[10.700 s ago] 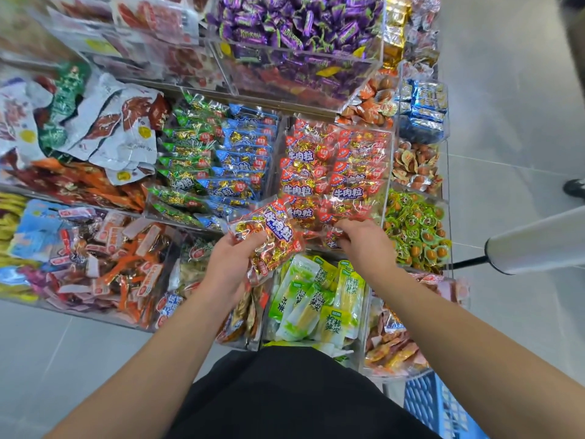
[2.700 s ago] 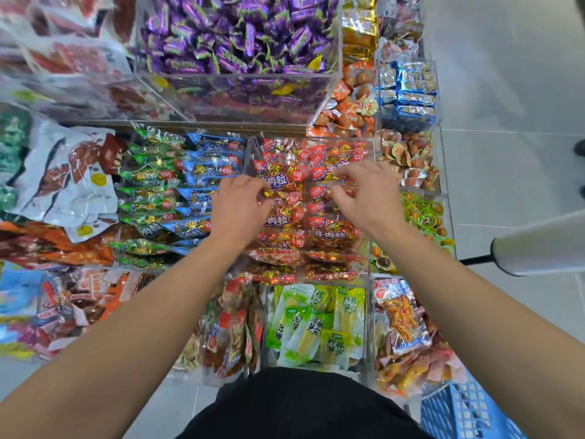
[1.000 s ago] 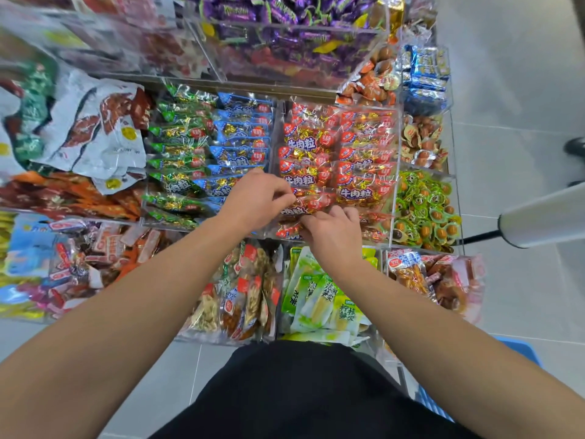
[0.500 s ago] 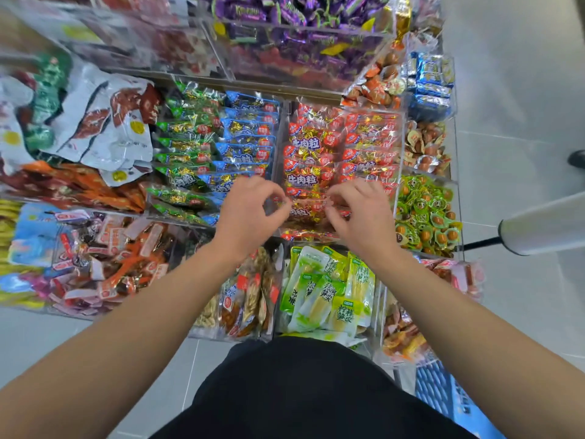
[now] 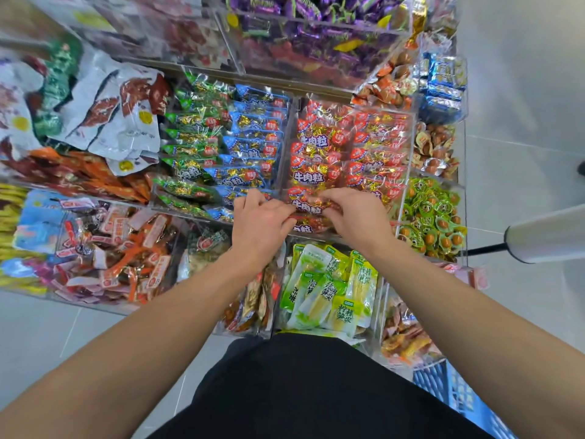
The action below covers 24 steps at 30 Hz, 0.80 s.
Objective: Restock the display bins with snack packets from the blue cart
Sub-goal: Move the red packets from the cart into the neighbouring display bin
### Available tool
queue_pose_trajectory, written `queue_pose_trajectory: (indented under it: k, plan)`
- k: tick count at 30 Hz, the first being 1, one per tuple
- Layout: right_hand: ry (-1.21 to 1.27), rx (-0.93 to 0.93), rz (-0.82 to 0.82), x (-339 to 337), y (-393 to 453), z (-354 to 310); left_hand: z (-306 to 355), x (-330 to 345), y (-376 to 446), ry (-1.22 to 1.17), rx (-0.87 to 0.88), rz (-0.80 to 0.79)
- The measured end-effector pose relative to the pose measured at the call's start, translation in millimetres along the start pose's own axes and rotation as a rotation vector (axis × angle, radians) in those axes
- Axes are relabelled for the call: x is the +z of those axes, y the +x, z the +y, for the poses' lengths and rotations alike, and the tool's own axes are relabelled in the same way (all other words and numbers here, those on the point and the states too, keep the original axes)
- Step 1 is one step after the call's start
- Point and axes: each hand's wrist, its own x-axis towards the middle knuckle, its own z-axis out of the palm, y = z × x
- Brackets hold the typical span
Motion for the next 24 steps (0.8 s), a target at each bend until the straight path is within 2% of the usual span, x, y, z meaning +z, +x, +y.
queue_pose_trajectory:
  k: [3,10,17,24]
  plan:
    - [-0.017,0.041,-0.085,7,7,-1,0,2,-1,0.011,0.038,-0.039]
    - [-0.125,0.025,-0.203,10,21,-5,-12,1,-23,0.002,0.057,0.001]
    - [0.014,0.062,-0.162,-2,6,7,-2,4,-12,-0.073,0.021,0.077]
    - [0.080,0.038,-0.132,-13,-3,10,4,-5,-24,-0.106,-0.076,-0.024]
